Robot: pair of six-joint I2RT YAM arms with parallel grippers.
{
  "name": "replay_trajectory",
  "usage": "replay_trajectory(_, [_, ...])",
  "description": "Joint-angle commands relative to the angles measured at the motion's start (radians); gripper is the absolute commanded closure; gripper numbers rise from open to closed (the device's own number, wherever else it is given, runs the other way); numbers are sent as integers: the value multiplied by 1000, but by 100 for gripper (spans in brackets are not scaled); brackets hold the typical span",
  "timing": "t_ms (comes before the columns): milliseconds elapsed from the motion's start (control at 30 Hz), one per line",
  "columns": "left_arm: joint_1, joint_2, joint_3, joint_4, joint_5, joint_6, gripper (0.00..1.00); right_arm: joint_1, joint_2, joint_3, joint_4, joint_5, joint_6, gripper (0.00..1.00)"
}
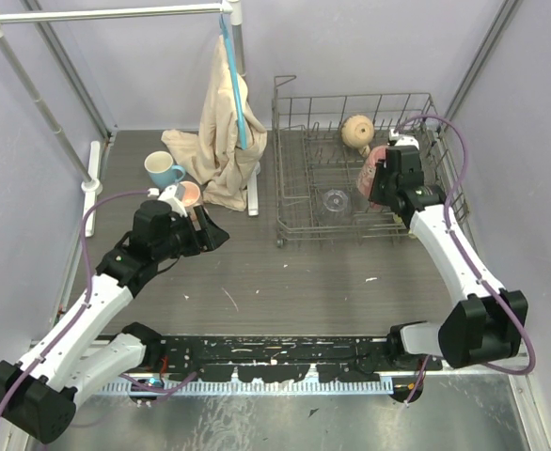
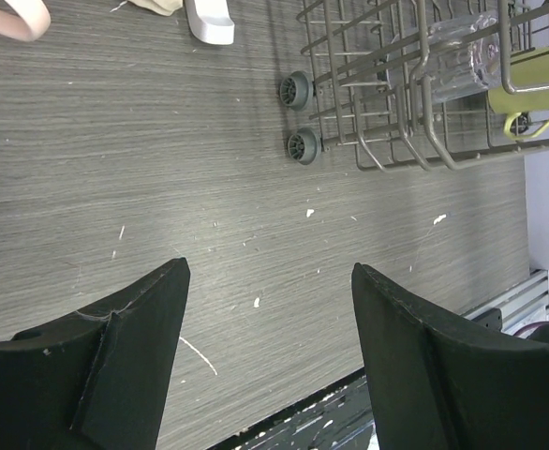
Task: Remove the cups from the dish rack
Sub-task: Unload the cup from the dish rack.
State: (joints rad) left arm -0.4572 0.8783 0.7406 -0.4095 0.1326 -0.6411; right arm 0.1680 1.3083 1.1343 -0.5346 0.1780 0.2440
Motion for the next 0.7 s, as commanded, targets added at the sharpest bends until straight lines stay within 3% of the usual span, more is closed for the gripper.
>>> replay_trajectory(0, [-3, 8, 25, 19, -4, -6, 23, -1, -110, 108, 101, 26, 15, 99])
replay_trajectory(367, [-3, 28, 33, 28, 3, -15, 23, -1, -180, 120, 145, -69, 56, 99])
replay_trajectory(667, [-3, 47, 54, 60, 54, -42, 23, -1, -279, 71, 274, -360, 174, 99])
